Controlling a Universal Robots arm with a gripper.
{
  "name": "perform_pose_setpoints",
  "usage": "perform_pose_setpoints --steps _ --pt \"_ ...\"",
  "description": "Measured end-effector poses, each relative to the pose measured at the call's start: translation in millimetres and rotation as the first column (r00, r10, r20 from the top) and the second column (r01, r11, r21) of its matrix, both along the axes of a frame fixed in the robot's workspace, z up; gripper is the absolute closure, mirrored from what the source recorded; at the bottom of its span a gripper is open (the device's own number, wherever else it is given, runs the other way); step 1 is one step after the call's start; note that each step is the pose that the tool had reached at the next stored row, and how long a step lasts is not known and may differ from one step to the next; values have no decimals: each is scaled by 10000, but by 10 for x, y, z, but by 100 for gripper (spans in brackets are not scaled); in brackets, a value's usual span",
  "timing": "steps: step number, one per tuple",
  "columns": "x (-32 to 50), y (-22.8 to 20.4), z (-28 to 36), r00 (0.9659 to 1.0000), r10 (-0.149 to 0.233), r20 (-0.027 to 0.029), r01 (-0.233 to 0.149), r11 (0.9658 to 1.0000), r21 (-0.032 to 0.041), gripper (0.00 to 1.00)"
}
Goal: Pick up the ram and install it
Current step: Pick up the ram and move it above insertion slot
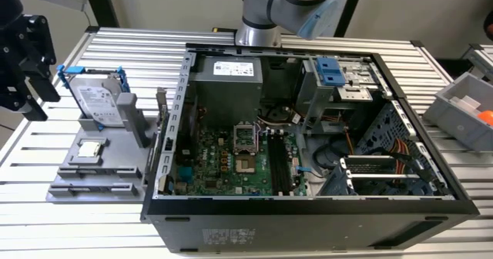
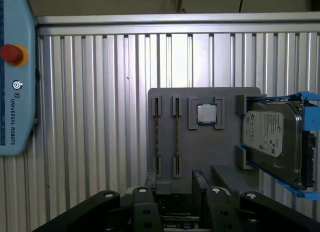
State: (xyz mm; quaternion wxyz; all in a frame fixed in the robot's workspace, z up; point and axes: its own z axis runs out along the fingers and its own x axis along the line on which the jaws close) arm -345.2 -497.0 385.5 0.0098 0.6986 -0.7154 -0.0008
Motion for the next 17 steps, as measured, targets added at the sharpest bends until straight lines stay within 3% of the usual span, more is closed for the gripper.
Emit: perform_pose_setpoints --steps 17 --pt "0 2 -144 10000 1 0 -1 10000 -32 0"
